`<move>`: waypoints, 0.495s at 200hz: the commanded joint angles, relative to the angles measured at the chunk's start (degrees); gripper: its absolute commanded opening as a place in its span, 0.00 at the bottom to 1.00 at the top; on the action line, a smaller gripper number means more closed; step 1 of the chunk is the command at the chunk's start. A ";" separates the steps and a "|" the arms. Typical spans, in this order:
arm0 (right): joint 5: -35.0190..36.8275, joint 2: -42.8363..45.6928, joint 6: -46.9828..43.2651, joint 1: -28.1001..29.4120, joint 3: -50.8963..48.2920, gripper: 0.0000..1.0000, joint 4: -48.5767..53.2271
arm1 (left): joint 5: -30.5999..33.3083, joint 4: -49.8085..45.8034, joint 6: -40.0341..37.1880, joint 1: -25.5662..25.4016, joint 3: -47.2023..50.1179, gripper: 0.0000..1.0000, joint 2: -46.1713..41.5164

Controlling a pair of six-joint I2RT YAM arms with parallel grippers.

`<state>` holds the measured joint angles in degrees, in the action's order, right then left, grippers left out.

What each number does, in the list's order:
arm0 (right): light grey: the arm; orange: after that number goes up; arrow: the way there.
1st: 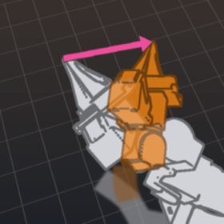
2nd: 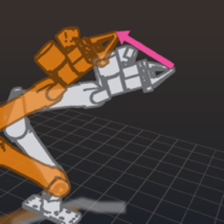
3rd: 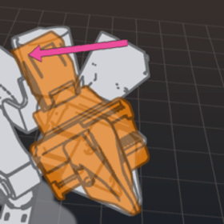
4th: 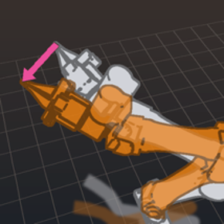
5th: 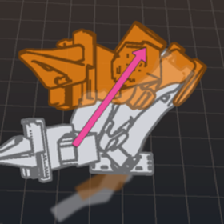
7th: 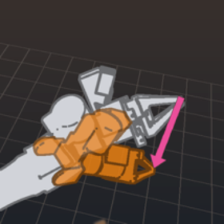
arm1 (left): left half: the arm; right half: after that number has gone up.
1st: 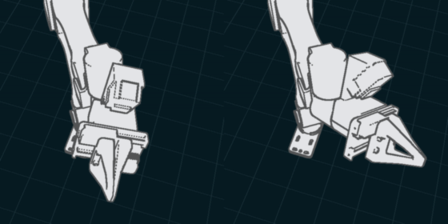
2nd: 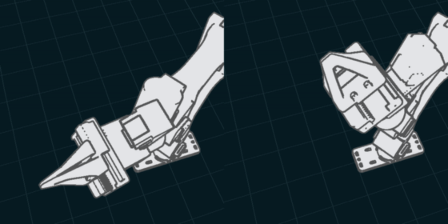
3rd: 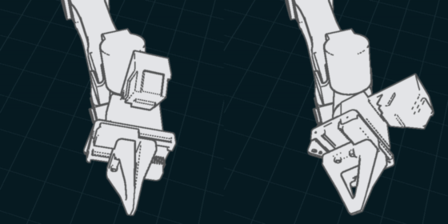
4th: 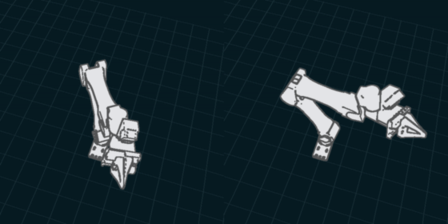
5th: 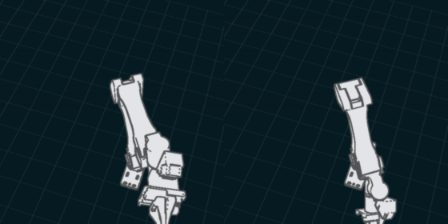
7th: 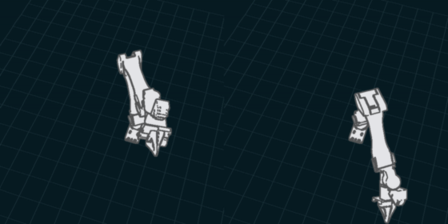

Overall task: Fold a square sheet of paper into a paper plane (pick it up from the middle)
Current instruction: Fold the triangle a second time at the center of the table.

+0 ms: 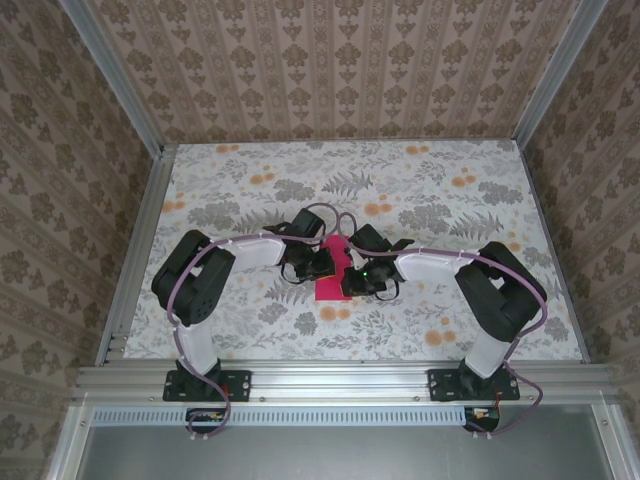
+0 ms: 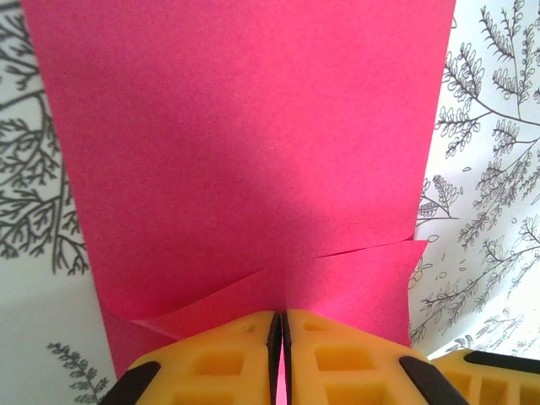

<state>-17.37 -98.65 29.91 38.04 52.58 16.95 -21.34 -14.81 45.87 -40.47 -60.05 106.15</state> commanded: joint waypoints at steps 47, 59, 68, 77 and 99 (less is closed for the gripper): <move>3.10 -1.87 -0.38 0.34 0.49 0.15 3.06 | -0.71 -1.54 -1.13 0.84 -0.70 0.16 -0.74; 3.39 -2.07 -0.13 0.31 0.42 0.14 3.22 | -1.79 -0.07 -1.24 0.98 -0.33 0.17 -2.44; 3.56 -2.18 0.15 0.34 0.34 0.13 3.10 | -2.39 1.06 -1.09 0.92 0.33 0.17 -3.85; 3.78 -2.25 0.36 0.30 0.32 0.13 3.18 | -3.06 2.23 -0.91 0.93 1.13 0.17 -5.02; 4.05 -2.51 1.06 0.30 0.35 0.12 3.30 | -5.91 5.79 0.49 0.79 3.64 0.18 -6.60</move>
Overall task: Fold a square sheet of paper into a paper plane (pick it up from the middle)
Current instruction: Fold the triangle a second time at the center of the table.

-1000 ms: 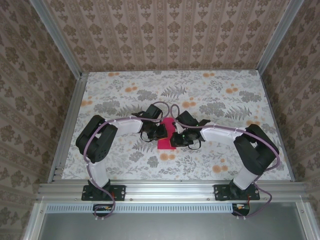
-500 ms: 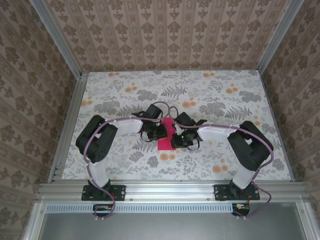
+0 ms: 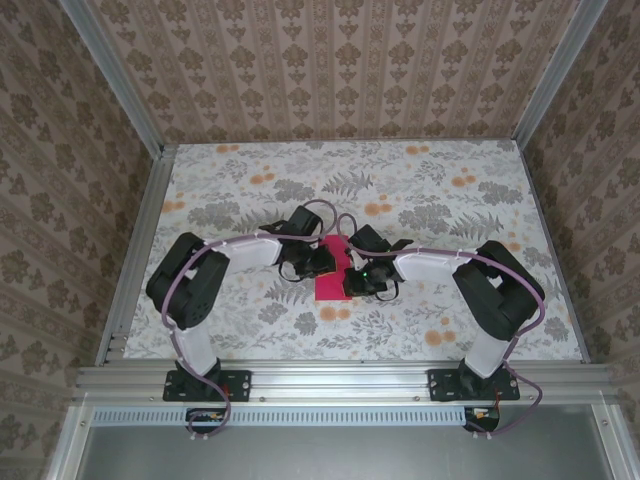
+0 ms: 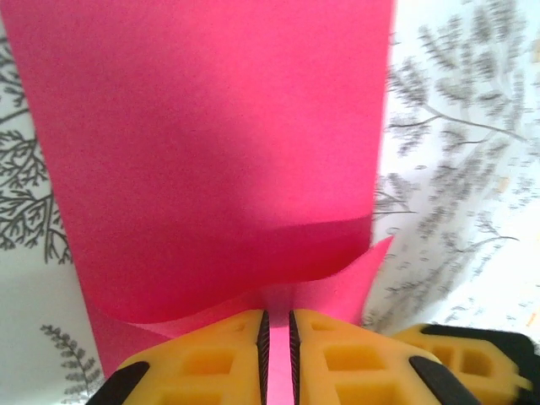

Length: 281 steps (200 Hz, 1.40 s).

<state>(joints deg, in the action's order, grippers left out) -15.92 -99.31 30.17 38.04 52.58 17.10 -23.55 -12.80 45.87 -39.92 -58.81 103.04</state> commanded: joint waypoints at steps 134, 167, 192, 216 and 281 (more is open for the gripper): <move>3.55 -1.28 2.06 0.35 -0.06 0.11 3.63 | -2.54 3.47 2.30 -1.39 3.44 0.12 2.24; 2.46 0.52 1.91 0.35 0.11 0.11 2.23 | -0.47 1.32 1.98 -1.35 3.12 0.11 2.69; 0.67 3.29 1.99 0.36 0.52 0.12 0.30 | 0.04 0.82 2.19 -1.31 2.98 0.11 3.21; -0.83 6.20 2.00 0.37 0.49 0.13 -1.30 | 0.30 0.19 2.17 -1.30 2.64 0.11 3.65; -1.89 4.32 1.66 0.97 0.98 0.13 -1.29 | 0.43 -0.03 2.21 -1.30 2.44 0.11 3.98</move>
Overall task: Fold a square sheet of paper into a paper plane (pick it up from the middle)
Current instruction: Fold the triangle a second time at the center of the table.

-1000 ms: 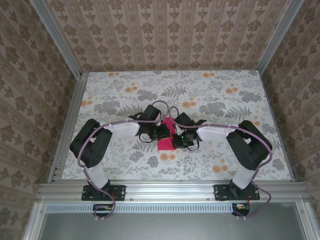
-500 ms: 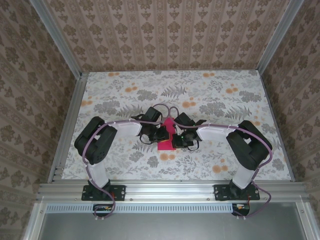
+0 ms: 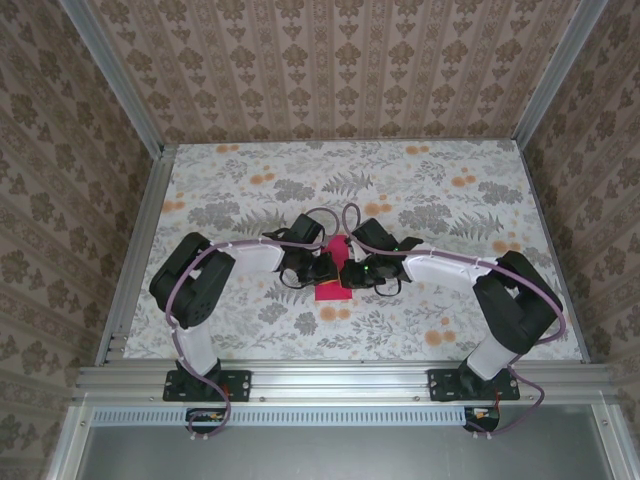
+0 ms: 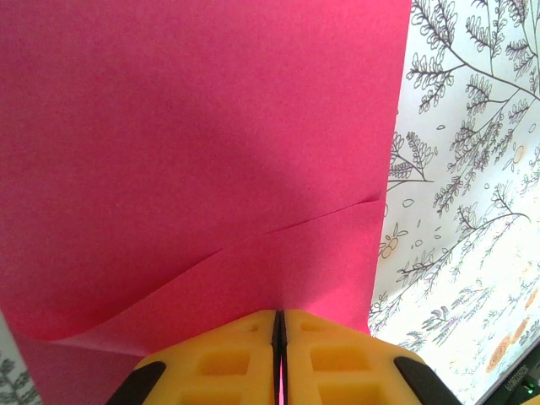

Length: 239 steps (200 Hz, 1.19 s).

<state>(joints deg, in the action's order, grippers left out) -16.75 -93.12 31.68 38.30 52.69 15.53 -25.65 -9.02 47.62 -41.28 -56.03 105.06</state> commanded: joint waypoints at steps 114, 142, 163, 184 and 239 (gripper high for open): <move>2.43 -7.16 1.93 0.77 -0.85 0.12 0.45 | -2.24 1.42 -1.82 0.41 -0.89 0.16 0.13; 2.47 -7.03 3.28 0.78 -2.45 0.12 -0.47 | -3.66 5.24 -1.88 0.58 0.45 0.19 -2.05; 2.52 -6.77 4.69 0.79 -3.28 0.12 -1.28 | -3.35 6.42 -2.01 0.58 2.13 0.20 -3.92; 2.60 -6.50 5.98 0.80 -3.65 0.12 -1.97 | -3.40 6.85 -1.70 0.58 3.55 0.20 -4.85; 3.39 -6.70 9.14 0.79 -4.66 0.12 -2.51 | -4.42 8.74 -0.77 0.21 5.79 0.20 -4.81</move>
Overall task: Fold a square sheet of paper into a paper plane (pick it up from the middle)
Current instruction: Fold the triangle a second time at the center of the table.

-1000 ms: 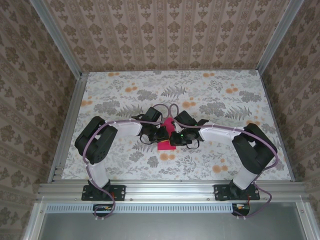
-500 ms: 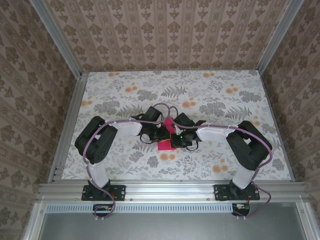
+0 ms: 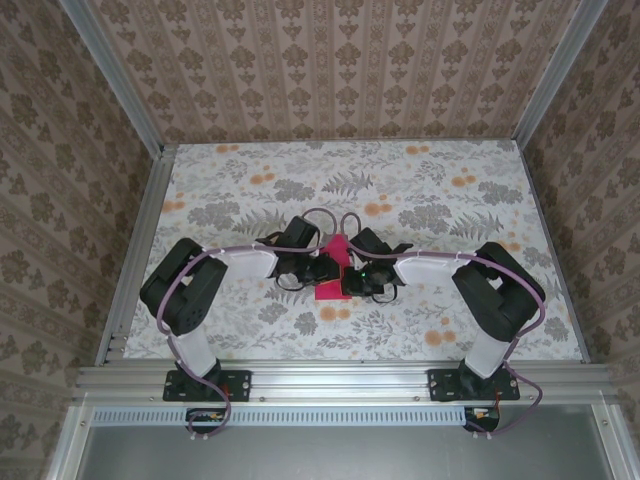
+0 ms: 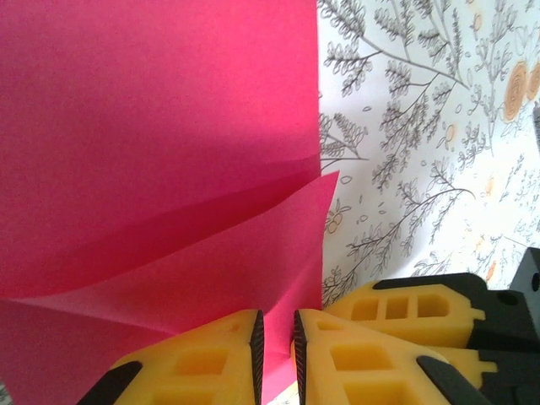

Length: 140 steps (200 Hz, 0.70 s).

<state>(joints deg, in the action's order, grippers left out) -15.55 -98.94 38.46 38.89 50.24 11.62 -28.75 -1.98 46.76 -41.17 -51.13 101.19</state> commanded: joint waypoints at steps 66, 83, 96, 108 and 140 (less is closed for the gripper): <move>2.80 -0.89 2.68 0.22 -2.51 0.12 3.40 | 2.08 -3.28 -1.23 -0.09 -1.92 0.17 2.14; 2.88 -0.91 2.53 0.15 -2.75 0.12 3.96 | 3.21 -4.50 -2.00 0.04 -2.92 0.16 3.08; 2.98 -0.76 2.44 0.22 -3.08 0.12 4.32 | 3.81 -5.18 -2.30 0.28 -3.36 0.16 3.71; 2.92 -0.60 2.33 0.20 -3.47 0.12 4.46 | 4.50 -5.86 -2.83 0.71 -3.70 0.16 4.08; 3.05 -0.14 1.27 0.17 -4.51 0.12 5.79 | 5.10 -7.20 -4.86 2.62 -4.70 0.16 4.48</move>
<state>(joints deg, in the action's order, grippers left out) -15.42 -98.39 40.51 38.89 48.95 10.09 -26.59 -6.07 45.17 -40.47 -54.17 104.25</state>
